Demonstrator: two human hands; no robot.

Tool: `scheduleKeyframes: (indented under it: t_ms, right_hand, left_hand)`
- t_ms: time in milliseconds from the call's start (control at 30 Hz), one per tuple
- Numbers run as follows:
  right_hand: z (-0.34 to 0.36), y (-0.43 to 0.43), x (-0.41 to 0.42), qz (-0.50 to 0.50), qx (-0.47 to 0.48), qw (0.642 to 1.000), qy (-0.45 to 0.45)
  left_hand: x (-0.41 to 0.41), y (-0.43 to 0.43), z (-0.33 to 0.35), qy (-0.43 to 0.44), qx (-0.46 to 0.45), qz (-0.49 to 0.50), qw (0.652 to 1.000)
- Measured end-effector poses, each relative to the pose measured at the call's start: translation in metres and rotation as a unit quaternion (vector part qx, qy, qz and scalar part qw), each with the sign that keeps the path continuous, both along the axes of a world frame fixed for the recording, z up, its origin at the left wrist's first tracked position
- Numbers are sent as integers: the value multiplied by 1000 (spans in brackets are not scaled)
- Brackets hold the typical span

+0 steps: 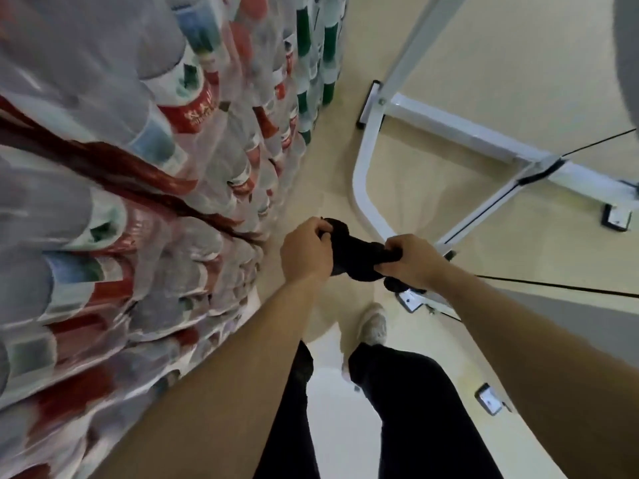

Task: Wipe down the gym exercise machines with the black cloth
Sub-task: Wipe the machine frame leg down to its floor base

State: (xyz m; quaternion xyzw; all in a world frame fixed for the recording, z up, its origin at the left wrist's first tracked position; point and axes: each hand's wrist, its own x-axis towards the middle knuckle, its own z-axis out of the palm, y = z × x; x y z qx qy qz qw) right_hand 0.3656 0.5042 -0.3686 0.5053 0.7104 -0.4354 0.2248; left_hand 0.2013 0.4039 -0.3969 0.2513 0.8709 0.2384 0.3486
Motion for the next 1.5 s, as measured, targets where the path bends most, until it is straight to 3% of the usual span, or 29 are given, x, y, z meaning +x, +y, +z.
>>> scheduleKeyframes:
  t_ms: [200,400,700,800,933,1000,1167,1367,1500]
  right_hand:
    - [-115,49,22,-46,46,998,13]
    - [-238,109,41,31,117,992,-37]
    - [-381,213,1,-74,313,947,18]
    - [-420,205,-15,-5,355,935,-6]
    - [-468,167,-24,-17,212,969,122]
    - [-483,152,-21,-45,166,971,169]
    - [-498,165,-33,-83,170,961,203]
    - [-518,213,-68,-181,173,937,243]
    - [-528,256,-95,-282,162,899,293]
  left_hand:
    - [14,33,-118,52,-20,26,998]
    - [35,79,-234,32,-26,42,998]
    - [23,196,-377,14,115,56,992]
    - [31,211,-416,-4,142,11,990]
    - [46,215,-473,-73,155,41,984]
    - [51,217,-489,-89,168,47,981]
    - [40,244,-496,-107,222,56,968]
    - [-2,296,-498,-164,240,-20,957]
    - [-24,340,-498,-186,250,-67,948]
